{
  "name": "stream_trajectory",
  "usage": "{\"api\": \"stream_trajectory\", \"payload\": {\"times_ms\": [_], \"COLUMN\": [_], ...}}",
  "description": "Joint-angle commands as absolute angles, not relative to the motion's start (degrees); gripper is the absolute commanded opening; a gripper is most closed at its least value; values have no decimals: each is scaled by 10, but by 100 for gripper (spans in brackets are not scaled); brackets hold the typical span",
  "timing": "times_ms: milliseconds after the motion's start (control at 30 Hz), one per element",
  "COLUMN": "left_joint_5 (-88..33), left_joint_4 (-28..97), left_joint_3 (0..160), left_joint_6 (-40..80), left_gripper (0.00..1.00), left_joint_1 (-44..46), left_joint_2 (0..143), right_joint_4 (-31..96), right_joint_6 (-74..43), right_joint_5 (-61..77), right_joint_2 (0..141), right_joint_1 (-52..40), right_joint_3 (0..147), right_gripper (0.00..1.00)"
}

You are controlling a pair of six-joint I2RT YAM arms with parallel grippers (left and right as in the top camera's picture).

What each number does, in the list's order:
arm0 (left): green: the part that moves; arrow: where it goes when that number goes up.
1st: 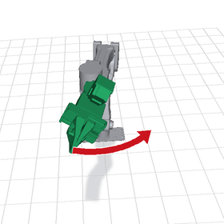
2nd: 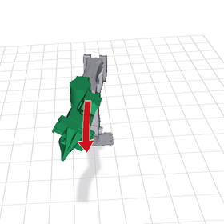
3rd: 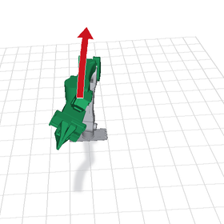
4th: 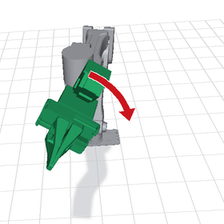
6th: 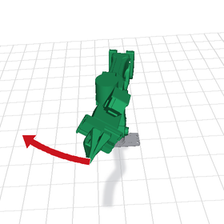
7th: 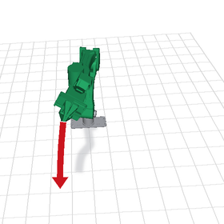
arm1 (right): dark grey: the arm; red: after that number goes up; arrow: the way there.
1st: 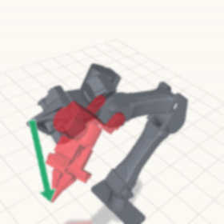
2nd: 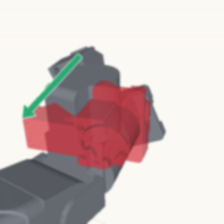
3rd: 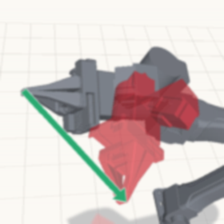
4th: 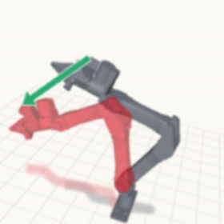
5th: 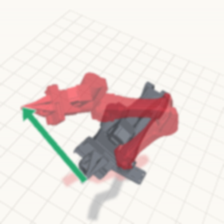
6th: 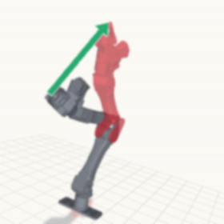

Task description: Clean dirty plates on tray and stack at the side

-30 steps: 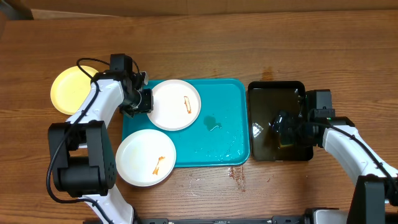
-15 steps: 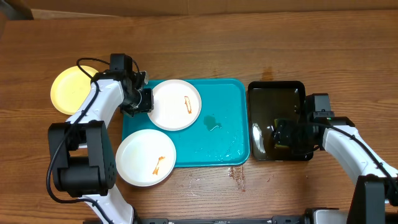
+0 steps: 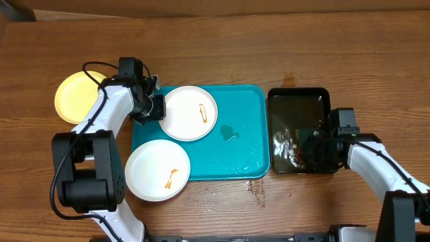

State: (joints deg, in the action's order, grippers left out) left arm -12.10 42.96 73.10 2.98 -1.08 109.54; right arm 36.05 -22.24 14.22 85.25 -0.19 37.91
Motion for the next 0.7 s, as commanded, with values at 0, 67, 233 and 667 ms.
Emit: {"api": "stream_trajectory", "payload": {"times_ms": [0, 67, 233, 667], "left_joint_5": [-136, -136, -136, -135], "left_joint_4": [428, 429, 428, 408], "left_joint_3": [727, 727, 727, 727], "left_joint_6": [34, 34, 34, 34], "left_gripper": [26, 26, 32, 41], "left_joint_1": [-6, -6, -6, -6], "left_joint_2": [1094, 1094, 1094, 1094], "right_joint_4": [375, 408, 465, 303], "right_joint_6": [-226, -226, -201, -178], "right_joint_5": [136, 136, 135, 71], "right_joint_2": [861, 861, 861, 870], "right_joint_1": [-4, -4, -4, -57], "right_joint_3": [386, 414, 486, 422], "right_gripper": [4, 31, 77, 82]}}
